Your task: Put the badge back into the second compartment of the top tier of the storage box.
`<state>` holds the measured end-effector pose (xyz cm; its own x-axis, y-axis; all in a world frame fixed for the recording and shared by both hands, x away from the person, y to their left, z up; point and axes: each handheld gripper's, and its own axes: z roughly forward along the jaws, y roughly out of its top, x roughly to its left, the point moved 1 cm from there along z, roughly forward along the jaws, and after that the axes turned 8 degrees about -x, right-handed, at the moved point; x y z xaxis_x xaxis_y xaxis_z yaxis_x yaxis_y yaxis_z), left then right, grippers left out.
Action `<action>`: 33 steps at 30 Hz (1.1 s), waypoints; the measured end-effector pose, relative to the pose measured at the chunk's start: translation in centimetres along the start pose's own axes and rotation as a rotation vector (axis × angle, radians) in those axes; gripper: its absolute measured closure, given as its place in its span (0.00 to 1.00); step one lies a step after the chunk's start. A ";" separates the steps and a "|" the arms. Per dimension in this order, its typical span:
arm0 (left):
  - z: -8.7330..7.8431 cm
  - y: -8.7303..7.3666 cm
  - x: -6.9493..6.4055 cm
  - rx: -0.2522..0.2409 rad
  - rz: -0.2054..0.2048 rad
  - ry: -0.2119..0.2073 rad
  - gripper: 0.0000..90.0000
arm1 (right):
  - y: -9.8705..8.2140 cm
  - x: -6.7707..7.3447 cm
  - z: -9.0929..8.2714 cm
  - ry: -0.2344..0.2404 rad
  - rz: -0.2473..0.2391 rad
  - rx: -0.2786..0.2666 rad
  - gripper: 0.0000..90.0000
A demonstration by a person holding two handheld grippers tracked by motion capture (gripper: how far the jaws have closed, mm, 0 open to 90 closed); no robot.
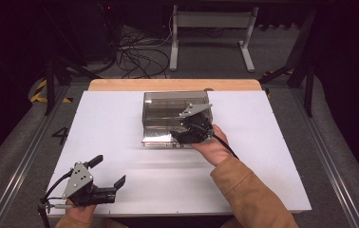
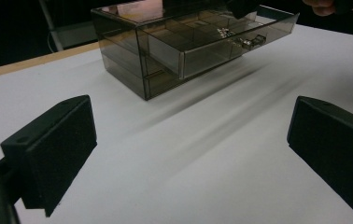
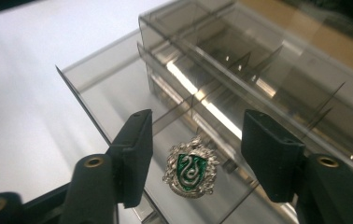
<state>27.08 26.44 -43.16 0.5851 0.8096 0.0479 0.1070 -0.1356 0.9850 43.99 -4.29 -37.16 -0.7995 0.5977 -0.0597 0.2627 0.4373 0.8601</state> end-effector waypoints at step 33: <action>0.0 0.0 0.0 0.000 0.002 0.002 0.02 | -0.3 -0.9 -7.1 0.068 -0.026 -0.227 0.20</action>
<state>27.09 26.41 -43.16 0.5836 0.8105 0.0503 0.1053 -0.1370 0.9850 40.76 -9.71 -33.71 -0.8408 0.5384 -0.0557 0.1194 0.2848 0.9511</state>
